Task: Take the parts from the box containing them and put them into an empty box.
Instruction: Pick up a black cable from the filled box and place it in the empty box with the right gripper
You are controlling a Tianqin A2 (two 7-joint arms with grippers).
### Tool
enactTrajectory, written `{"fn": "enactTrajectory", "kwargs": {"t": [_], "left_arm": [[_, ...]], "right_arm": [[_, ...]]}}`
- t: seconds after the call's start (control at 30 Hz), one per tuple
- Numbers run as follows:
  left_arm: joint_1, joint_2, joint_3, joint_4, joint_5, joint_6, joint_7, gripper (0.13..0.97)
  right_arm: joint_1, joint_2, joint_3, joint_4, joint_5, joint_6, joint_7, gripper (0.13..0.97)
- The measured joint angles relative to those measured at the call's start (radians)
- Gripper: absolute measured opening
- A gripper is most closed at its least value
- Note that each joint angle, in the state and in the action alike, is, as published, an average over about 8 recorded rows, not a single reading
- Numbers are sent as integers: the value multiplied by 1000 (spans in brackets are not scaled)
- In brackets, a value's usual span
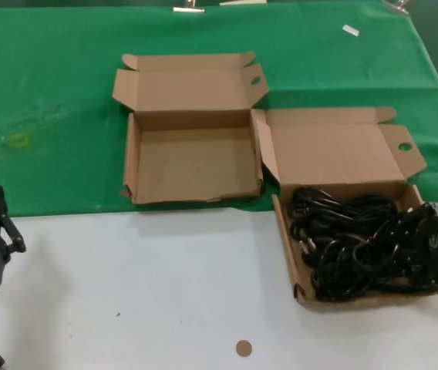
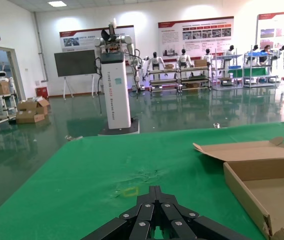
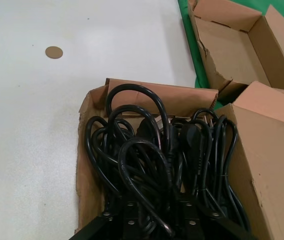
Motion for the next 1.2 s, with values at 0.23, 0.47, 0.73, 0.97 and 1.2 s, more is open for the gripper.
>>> {"fn": "enactTrajectory", "kwargs": {"t": [0.23, 0.47, 0.73, 0.97, 1.2], "left_arm": [[0, 0, 0, 0, 0, 0, 0, 144], [0, 0, 0, 0, 0, 0, 0, 144], [0, 0, 0, 0, 0, 0, 0, 144], [0, 0, 0, 0, 0, 0, 0, 144], [0, 0, 0, 0, 0, 0, 0, 144]], "right_arm": [[4, 2, 6, 18, -9, -4, 18, 274], [19, 14, 12, 52, -16, -21, 57, 183], [66, 22, 18, 81, -15, -61, 101, 162], [160, -6, 5, 85, -29, -104, 127, 159], [284, -85, -34, 67, -75, -129, 161, 158]]}}
